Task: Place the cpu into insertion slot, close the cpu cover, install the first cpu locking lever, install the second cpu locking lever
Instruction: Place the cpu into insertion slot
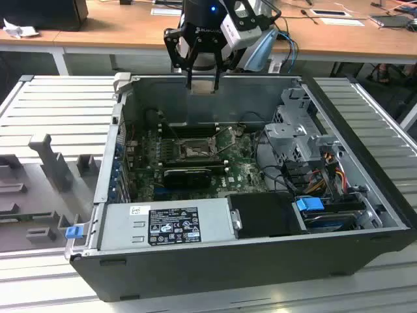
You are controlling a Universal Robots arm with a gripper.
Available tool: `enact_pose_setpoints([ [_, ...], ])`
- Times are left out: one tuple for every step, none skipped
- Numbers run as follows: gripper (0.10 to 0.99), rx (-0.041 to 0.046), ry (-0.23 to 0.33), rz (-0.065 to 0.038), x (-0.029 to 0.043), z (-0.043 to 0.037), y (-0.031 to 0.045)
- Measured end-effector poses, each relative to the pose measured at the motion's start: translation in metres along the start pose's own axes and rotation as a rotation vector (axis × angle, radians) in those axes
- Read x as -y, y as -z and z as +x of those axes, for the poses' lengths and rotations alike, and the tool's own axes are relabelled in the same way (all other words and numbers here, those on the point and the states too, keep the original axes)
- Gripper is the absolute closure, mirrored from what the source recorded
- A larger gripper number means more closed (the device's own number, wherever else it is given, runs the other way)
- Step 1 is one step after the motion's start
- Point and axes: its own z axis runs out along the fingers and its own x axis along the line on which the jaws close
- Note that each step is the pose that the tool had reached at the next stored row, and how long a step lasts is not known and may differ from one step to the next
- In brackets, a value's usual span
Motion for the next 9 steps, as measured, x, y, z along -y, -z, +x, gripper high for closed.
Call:
enact_pose_setpoints([
  [0.557,0.0,0.0,0.0,0.0,0.0,0.0],
  [0.557,0.0002,-0.003,0.0,0.0,0.0,0.0],
  [0.557,0.0009,-0.011,0.0,0.0,0.0,0.0],
  [0.557,0.0022,-0.025,0.0,0.0,0.0001,0.0],
  [0.557,0.003,-0.034,-0.001,0.0,0.0003,0.0],
  [0.557,0.0036,-0.041,-0.001,0.0,0.0004,0.0],
  [0.557,0.0039,-0.045,-0.001,0.0,0.0006,0.0],
  [0.557,0.0042,-0.048,-0.001,0.0002,0.0007,-0.0001],
  [0.557,0.0043,-0.049,-0.001,0.0003,0.0007,-0.0001],
])
